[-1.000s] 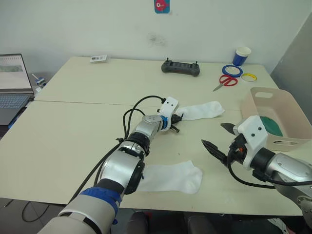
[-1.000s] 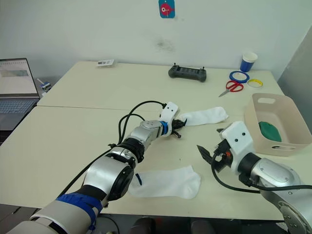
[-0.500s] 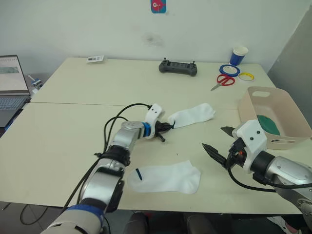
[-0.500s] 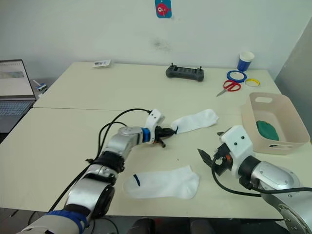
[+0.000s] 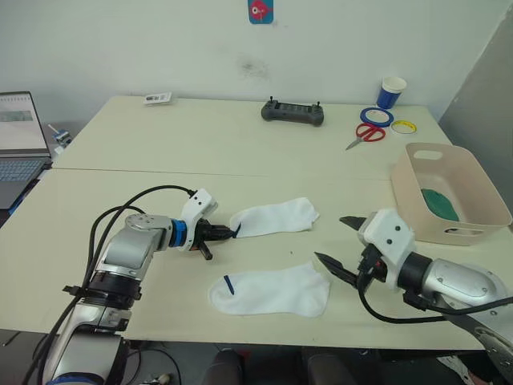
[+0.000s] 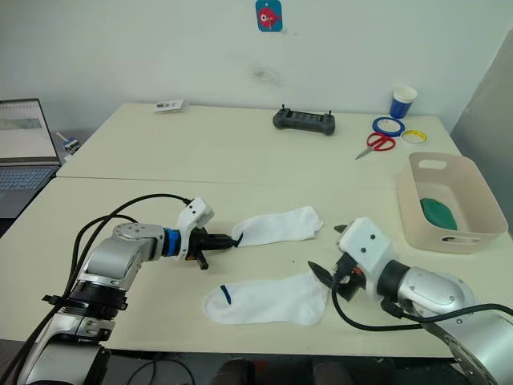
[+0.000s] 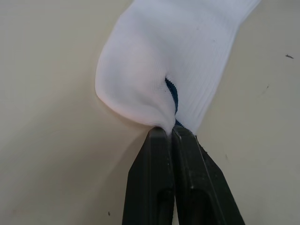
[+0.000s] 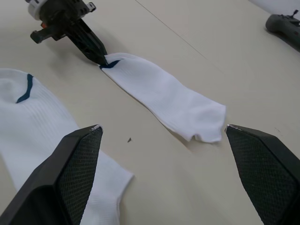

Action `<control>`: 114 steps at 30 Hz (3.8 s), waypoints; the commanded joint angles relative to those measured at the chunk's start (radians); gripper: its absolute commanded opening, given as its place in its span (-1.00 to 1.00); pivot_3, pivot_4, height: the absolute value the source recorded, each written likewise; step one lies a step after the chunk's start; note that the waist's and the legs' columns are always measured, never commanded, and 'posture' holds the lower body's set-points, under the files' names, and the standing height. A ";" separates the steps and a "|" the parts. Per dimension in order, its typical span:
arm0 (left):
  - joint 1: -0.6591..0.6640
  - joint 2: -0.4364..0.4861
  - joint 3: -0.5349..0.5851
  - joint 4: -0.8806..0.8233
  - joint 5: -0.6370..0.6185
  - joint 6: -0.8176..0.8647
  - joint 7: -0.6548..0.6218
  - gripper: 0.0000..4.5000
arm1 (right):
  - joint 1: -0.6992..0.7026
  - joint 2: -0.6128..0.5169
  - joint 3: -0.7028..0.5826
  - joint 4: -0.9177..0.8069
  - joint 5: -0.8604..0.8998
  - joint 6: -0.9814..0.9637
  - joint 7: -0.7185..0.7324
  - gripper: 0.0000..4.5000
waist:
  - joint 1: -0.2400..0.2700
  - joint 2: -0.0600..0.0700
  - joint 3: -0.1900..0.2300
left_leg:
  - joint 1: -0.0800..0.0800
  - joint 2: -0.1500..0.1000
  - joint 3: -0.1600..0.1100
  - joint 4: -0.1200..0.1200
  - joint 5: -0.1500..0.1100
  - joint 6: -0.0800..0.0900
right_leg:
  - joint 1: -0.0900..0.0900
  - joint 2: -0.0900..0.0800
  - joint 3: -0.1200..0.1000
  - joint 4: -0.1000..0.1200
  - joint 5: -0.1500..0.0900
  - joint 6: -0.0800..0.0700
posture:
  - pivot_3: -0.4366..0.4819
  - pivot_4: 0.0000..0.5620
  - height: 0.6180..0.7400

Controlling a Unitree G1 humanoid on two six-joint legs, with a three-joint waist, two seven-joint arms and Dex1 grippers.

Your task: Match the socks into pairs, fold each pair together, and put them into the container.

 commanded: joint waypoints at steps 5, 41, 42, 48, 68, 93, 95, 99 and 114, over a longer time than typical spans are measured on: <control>0.018 0.054 0.035 0.017 -0.007 -0.122 -0.028 -0.57 | -0.048 0.005 0.031 0.000 -0.028 -0.022 0.025 1.00 | 0.001 0.000 0.000 | 0.000 0.000 0.000 0.000 0.000 0.000 | -0.001 0.000 0.000 0.000 0.000 0.000 | -0.05 -0.47 1.00; -0.200 -0.015 -0.163 0.622 0.319 -1.236 -0.128 -0.99 | -0.175 -0.031 0.338 0.498 -0.497 -0.479 0.258 1.00 | 0.018 0.000 0.000 | 0.001 -0.001 0.001 0.001 0.000 0.001 | 0.001 0.000 0.000 0.001 0.000 0.000 | -0.05 -0.47 1.00; -0.200 -0.014 -0.163 0.621 0.317 -1.236 -0.132 -0.99 | -0.198 -0.033 0.372 0.552 -0.550 -0.539 0.272 1.00 | 0.018 0.000 0.000 | 0.001 -0.001 0.001 0.001 0.000 0.001 | 0.001 0.000 0.000 0.001 0.000 0.000 | -0.05 -0.47 1.00; -0.200 -0.010 -0.158 0.612 0.306 -1.236 -0.145 -0.99 | -0.325 0.006 0.472 0.864 -0.788 -0.846 0.265 1.00 | 0.017 0.000 0.000 | 0.001 -0.001 0.002 0.001 0.000 0.001 | 0.000 0.000 0.000 0.001 0.000 0.000 | -0.05 -0.47 1.00; -0.208 0.023 -0.152 0.510 0.262 -1.210 -0.235 -1.00 | -0.326 0.096 0.364 0.913 -0.812 -0.964 0.376 -0.98 | 0.017 0.000 0.000 | 0.000 -0.001 0.001 0.001 0.000 0.001 | 0.000 0.000 0.000 0.001 0.003 -0.005 | -0.05 -0.47 1.00; -0.442 0.012 -0.322 0.497 0.007 -0.167 -0.424 -1.00 | -0.478 0.065 0.238 0.733 -0.234 0.052 0.481 -0.98 | -0.002 0.001 0.002 | -0.003 -0.001 -0.003 0.000 0.007 0.012 | -0.002 0.001 -0.004 0.001 0.003 -0.005 | -0.05 -0.47 1.00; -0.500 -0.027 -0.314 0.608 0.052 -0.220 -0.413 -1.00 | -0.515 0.062 0.264 0.806 -0.274 0.000 0.485 -0.89 | -0.003 0.001 0.002 | -0.003 -0.001 -0.003 -0.001 0.006 0.013 | -0.004 0.001 -0.004 0.001 0.004 -0.006 | -0.05 -0.47 1.00; -0.583 -0.087 -0.283 0.780 0.115 -0.326 -0.366 -1.00 | -0.588 0.094 0.261 0.924 -0.312 -0.067 0.480 -0.40 | -0.006 0.001 0.002 | -0.006 -0.001 -0.002 -0.001 0.004 0.016 | -0.007 0.001 -0.004 0.001 0.004 -0.007 | -0.05 -0.47 1.00; -0.610 -0.096 -0.057 0.848 0.123 -0.421 -0.172 -0.58 | -0.431 0.136 0.082 0.625 -0.336 -0.070 0.270 1.00 | -0.004 0.001 0.002 | -0.017 -0.002 -0.004 0.004 0.005 0.016 | -0.019 0.000 -0.006 0.013 0.004 -0.007 | -0.05 -0.47 1.00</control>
